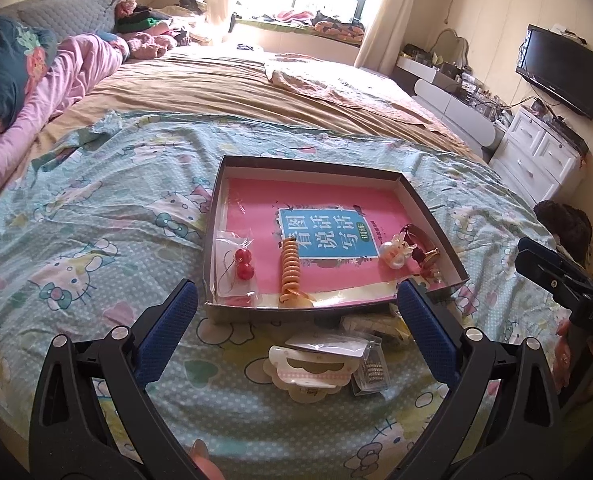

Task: Organize jewelry
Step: 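Withdraw both open tools from the box back over the remaining jewelry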

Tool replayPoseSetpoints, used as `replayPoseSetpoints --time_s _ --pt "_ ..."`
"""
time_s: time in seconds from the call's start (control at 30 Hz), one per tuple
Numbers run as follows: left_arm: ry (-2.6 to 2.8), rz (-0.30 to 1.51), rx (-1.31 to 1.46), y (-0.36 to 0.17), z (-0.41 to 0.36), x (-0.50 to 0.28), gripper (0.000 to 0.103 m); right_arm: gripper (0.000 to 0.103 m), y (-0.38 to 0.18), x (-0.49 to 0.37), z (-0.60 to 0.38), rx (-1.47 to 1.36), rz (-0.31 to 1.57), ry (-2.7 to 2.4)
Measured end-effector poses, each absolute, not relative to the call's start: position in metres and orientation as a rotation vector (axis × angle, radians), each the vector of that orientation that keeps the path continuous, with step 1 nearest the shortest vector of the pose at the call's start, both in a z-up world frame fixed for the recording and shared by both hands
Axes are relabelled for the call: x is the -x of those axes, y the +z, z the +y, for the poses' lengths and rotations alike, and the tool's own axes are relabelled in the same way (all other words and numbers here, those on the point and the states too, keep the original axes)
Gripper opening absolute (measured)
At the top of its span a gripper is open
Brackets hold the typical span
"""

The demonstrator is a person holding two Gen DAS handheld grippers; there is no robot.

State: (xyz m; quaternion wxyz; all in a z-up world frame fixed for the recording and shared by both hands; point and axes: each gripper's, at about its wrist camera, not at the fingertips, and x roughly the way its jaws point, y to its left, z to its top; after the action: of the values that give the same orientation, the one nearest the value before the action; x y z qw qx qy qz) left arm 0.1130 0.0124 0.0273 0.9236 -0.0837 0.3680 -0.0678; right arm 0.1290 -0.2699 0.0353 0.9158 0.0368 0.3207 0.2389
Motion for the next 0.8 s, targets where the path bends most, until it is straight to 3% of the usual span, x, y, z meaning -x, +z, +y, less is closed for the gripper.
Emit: replayPoseSetpoints --time_s 0.8 --pt "-0.113 0.752 0.132 0.027 0.011 -0.084 0.093 0.086 0.036 -0.098 -0.255 -0.023 0.678 0.552"
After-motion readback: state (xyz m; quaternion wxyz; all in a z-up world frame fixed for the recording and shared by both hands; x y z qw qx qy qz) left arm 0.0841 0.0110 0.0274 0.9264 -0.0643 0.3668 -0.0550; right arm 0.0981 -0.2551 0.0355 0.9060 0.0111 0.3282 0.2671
